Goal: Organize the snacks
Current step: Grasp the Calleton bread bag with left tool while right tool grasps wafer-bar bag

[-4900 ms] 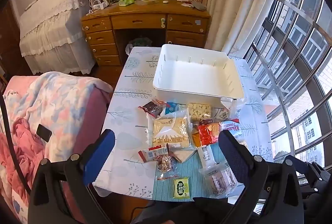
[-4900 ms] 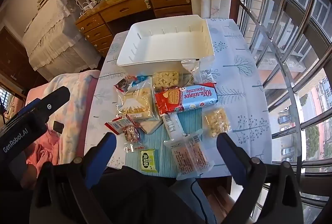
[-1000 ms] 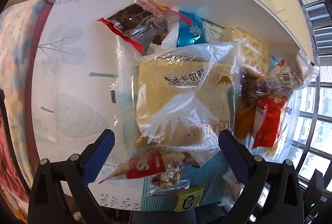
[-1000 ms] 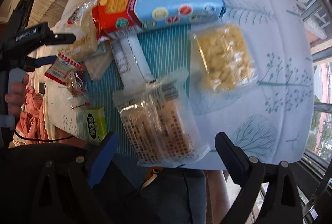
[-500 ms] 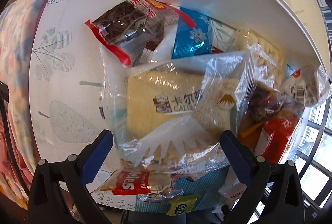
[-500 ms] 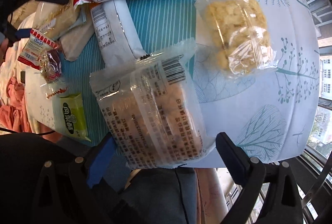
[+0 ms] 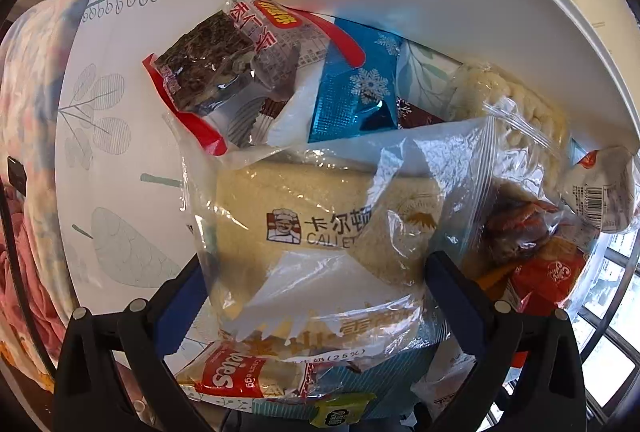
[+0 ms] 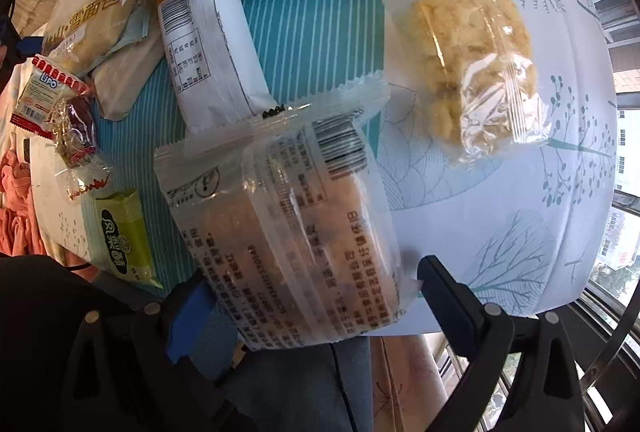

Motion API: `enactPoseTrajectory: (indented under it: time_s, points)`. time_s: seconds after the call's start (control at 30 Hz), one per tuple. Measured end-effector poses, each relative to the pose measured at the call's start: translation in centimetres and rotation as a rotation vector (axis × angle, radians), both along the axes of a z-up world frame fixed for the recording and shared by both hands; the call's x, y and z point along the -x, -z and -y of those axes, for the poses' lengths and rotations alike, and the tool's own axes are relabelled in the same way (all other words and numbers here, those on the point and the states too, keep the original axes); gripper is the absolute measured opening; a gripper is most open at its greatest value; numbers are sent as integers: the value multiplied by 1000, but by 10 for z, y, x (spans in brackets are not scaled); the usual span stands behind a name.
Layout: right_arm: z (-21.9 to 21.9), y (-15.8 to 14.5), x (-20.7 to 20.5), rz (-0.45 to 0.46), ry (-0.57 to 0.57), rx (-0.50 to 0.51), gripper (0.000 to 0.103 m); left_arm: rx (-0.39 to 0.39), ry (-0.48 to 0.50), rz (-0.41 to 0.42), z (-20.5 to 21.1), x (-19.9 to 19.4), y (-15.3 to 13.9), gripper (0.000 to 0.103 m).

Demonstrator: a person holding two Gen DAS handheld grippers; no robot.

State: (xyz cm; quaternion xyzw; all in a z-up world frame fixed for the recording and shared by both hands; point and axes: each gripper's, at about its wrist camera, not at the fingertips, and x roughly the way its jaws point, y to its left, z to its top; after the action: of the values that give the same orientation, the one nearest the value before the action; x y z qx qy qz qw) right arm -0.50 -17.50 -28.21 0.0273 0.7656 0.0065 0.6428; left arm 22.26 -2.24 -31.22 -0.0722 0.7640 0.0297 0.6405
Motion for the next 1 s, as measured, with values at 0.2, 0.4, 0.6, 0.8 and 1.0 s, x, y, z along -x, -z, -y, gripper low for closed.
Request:
enactPoseTrajectory:
  time_s: [0.2,0.4,0.6,0.8,1.0]
  points:
    - [-7,9,-9,-10,-17,24,96,-26,-4,17,10,0,1,103]
    - [-14,8,-9,6,-27,20,85,-30,-2,45,12,-2,0,103]
    - [-13,8,-10,2,-15,-2,80,-24,0,69,-3,18,-4,101]
    - [2,2,-4,-6,10,0,80,-33,-14,76,-9,42,-14,97]
    - [2,-9,-4,15,-1,-7,80,-41,-11,88,-3,67,-27,87]
